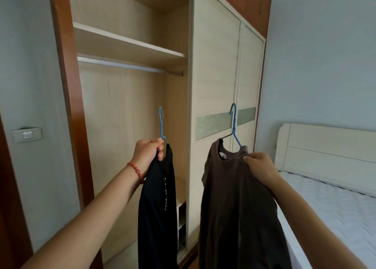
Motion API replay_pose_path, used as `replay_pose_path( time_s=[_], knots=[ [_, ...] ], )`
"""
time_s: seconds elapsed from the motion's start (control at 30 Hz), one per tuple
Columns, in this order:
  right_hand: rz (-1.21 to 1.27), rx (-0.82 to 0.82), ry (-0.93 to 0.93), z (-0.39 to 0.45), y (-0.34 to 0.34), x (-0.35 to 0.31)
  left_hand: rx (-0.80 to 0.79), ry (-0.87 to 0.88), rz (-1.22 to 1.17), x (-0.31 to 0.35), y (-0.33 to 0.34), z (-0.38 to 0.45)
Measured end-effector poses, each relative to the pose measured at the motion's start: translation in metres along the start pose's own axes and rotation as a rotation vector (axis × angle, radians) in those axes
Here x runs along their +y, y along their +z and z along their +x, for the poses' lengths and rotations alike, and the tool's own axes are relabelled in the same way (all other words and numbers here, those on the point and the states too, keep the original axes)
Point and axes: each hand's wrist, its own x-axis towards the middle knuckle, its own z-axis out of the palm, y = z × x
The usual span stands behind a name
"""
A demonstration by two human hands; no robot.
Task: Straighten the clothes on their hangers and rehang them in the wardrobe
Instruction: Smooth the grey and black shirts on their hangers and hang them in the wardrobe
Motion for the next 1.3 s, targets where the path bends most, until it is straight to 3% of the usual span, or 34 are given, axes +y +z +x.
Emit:
replay_pose_path(
  time_s=[0.3,0.5,0.93,1.3],
  knots=[
    [-0.007,0.113,0.007,0.055,0.1,-0.053,-0.129,0.095,0.095,-0.008,-0.059,0.118],
    [-0.001,0.156,0.002,0.104,0.134,-0.075,-0.111,0.18,0.09,-0.013,-0.077,0.186],
    [0.045,0.104,-0.098,0.236,0.178,-0.088,-0.013,0.258,0.099,-0.03,-0.06,0.34],
    [0.046,0.088,-0.159,0.33,0.214,-0.091,0.0,0.225,0.067,-0.037,-0.033,0.46]
  ],
)
